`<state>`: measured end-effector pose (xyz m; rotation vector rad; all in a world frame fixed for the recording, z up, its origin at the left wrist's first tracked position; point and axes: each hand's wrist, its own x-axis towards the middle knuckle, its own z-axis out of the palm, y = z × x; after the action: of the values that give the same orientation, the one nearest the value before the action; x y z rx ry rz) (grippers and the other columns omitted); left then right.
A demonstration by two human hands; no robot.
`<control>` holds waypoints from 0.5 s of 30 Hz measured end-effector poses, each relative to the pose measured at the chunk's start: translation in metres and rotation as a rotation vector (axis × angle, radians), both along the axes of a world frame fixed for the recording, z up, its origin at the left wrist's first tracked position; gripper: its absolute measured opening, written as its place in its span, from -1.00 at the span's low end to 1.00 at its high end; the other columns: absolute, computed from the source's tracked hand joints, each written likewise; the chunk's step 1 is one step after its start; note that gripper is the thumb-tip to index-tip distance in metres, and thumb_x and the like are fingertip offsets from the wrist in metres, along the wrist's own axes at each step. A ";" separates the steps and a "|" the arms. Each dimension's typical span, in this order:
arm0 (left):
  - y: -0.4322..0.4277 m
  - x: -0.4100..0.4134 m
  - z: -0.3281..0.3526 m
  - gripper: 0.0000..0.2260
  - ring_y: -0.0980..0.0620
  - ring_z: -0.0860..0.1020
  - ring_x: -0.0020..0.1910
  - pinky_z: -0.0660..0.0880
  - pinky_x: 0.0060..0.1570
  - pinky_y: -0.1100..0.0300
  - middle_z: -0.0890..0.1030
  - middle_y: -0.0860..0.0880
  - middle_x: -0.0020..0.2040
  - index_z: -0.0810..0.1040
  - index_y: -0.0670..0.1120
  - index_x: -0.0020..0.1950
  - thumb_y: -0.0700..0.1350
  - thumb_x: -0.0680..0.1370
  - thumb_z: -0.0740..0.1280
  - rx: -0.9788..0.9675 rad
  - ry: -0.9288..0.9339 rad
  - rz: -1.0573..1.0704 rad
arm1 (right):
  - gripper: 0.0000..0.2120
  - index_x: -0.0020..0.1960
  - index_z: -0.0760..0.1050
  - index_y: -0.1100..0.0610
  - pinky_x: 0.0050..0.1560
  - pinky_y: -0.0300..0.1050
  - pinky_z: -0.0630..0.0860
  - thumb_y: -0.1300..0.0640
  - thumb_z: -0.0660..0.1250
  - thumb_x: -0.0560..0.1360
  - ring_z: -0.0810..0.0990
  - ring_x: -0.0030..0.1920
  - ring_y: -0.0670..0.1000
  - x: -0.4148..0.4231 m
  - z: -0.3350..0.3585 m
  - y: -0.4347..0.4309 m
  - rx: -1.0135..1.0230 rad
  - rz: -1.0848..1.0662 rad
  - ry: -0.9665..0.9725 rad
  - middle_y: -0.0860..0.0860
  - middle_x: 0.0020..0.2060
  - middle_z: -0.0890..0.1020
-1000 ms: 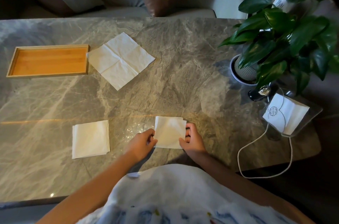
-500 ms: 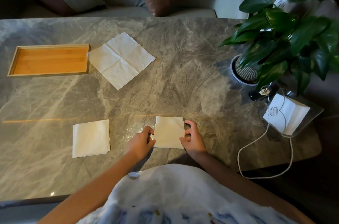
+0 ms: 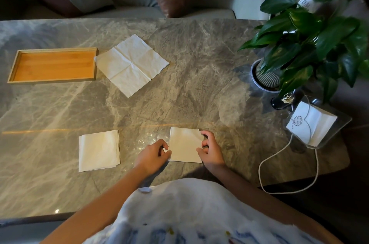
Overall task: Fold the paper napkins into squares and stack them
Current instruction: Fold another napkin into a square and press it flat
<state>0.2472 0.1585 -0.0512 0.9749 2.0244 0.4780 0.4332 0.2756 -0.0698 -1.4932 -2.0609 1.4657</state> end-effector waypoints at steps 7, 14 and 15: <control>0.002 0.003 0.009 -0.77 0.01 0.50 0.01 0.47 0.01 0.10 0.52 0.03 0.08 0.42 0.00 0.16 -0.05 0.51 0.30 0.230 0.257 -0.179 | -0.51 0.30 0.30 0.07 -0.13 -0.06 0.56 0.33 0.32 0.44 0.55 -0.19 -0.02 -0.001 0.003 -0.002 -0.046 -0.012 -0.008 -0.11 -0.19 0.48; 0.009 0.011 0.011 -0.66 -0.07 0.40 0.29 0.33 0.24 0.03 0.42 -0.03 0.33 0.43 -0.02 0.28 -0.05 0.51 0.30 0.258 0.384 -0.391 | -0.53 0.18 0.26 -0.02 -0.11 0.09 0.61 0.33 0.31 0.40 0.60 -0.11 0.11 0.000 0.006 -0.004 -0.083 -0.043 0.007 0.06 -0.11 0.55; 0.008 0.012 0.011 -0.65 -0.10 0.38 0.33 0.31 0.28 -0.02 0.39 -0.07 0.38 0.44 -0.02 0.29 -0.04 0.50 0.30 0.268 0.417 -0.415 | -0.52 0.19 0.26 -0.04 -0.10 0.10 0.61 0.32 0.32 0.40 0.60 -0.12 0.13 0.000 0.006 -0.004 -0.082 -0.046 0.001 0.10 -0.10 0.55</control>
<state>0.2588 0.1662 -0.0400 1.7324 2.0621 0.3420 0.4331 0.2715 -0.0641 -1.5585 -1.9748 1.5501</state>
